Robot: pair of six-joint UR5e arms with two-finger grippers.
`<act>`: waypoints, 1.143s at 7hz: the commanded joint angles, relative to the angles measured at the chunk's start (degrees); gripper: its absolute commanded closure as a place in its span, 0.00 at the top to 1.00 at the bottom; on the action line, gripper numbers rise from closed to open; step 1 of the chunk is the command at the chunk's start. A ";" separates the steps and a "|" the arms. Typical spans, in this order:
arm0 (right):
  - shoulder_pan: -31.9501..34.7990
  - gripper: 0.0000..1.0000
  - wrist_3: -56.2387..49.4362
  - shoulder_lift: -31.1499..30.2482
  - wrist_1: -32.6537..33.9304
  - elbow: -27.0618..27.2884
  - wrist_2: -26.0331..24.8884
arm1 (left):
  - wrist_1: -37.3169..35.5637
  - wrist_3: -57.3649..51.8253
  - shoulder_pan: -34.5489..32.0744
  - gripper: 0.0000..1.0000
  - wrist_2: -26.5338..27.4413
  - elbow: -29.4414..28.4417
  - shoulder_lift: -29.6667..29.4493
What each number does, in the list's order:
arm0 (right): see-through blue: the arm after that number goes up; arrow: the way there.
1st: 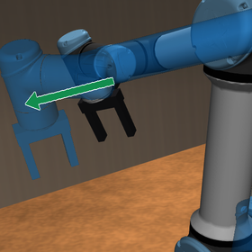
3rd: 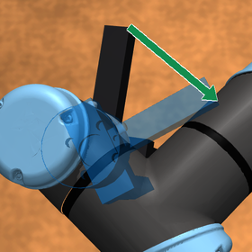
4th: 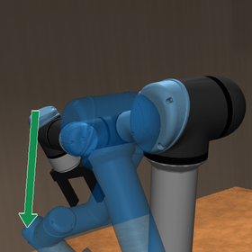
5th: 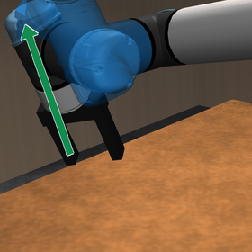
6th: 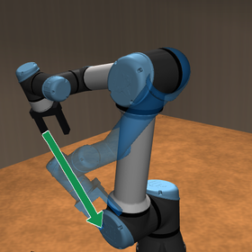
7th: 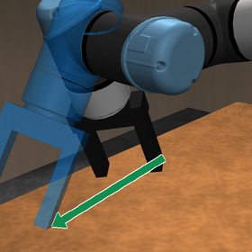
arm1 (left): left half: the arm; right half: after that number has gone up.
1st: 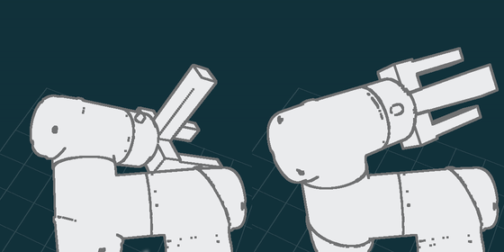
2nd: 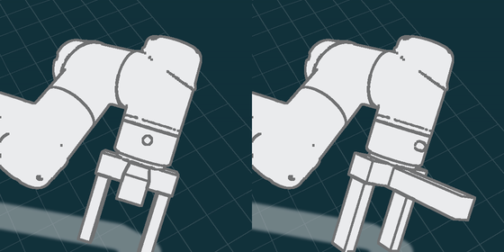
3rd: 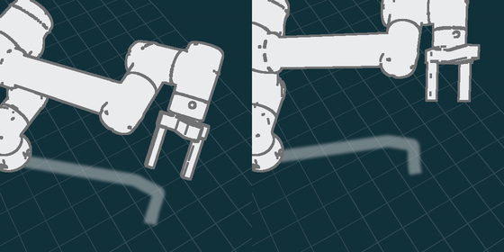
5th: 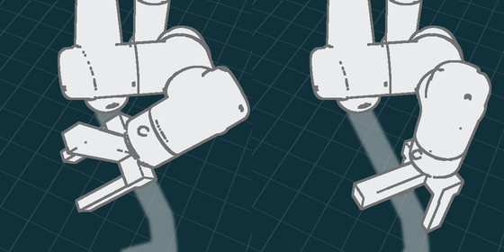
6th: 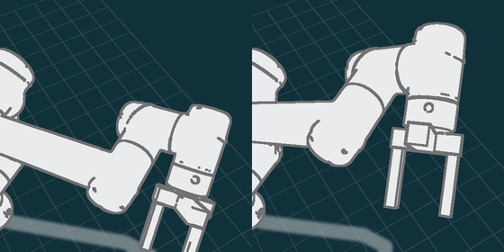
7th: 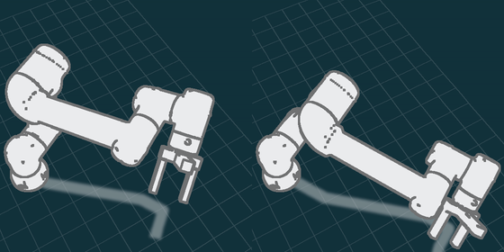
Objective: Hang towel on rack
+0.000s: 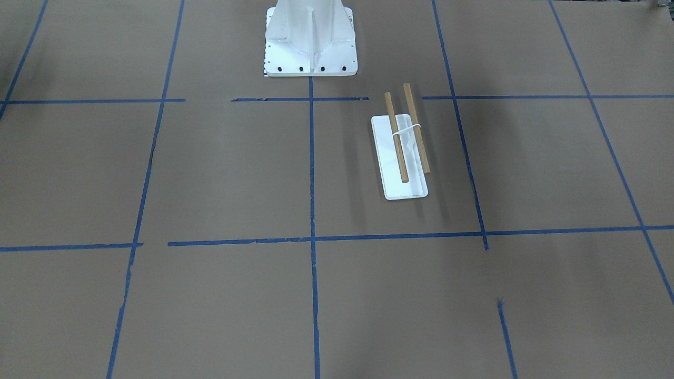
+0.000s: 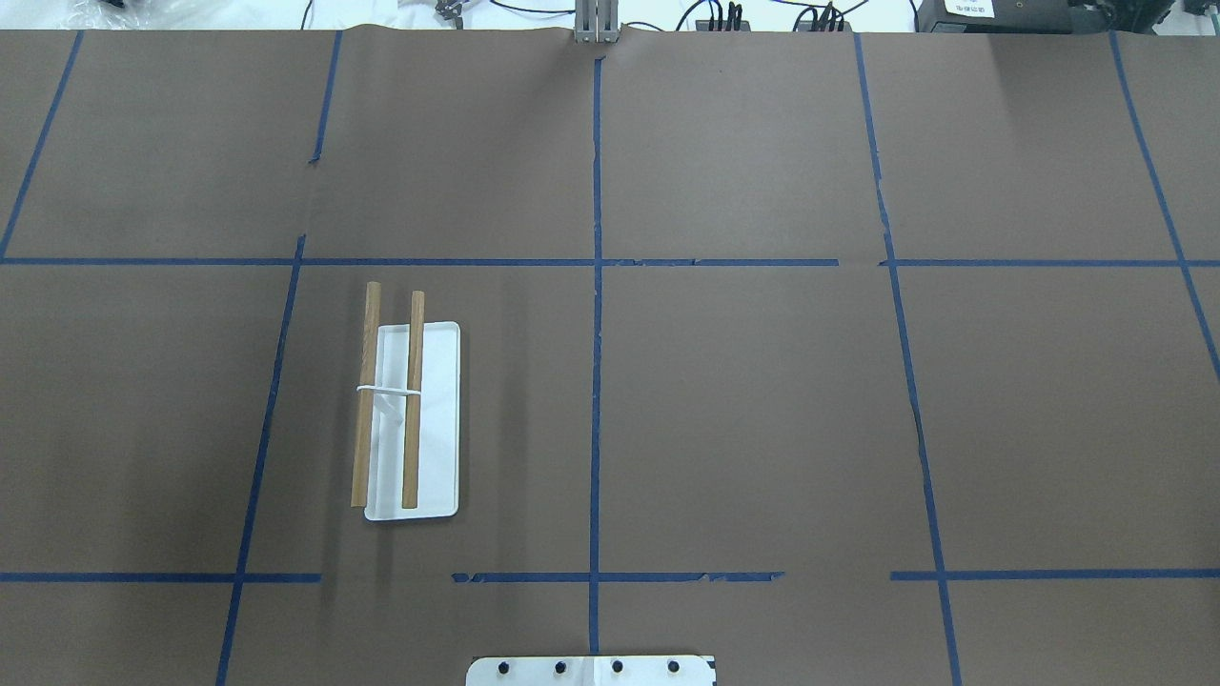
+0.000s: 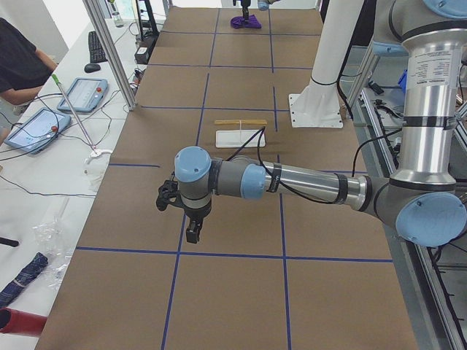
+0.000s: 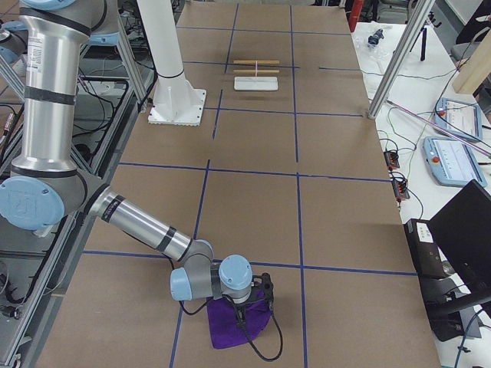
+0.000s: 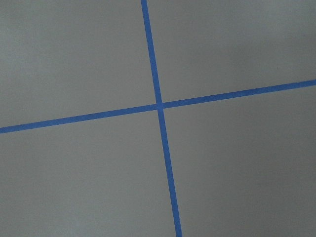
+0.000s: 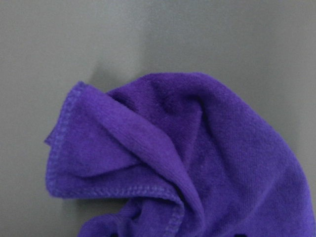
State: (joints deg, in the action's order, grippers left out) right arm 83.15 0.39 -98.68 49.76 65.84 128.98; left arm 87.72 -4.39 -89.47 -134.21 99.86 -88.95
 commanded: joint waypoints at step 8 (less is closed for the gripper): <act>11.06 0.00 0.05 -0.11 0.85 14.19 15.15 | 0.00 0.00 -0.18 1.00 0.00 0.16 -0.34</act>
State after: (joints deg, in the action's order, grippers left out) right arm 91.34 0.24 -98.69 50.07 75.39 141.72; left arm 87.71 -4.40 -89.64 -134.21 100.02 -89.30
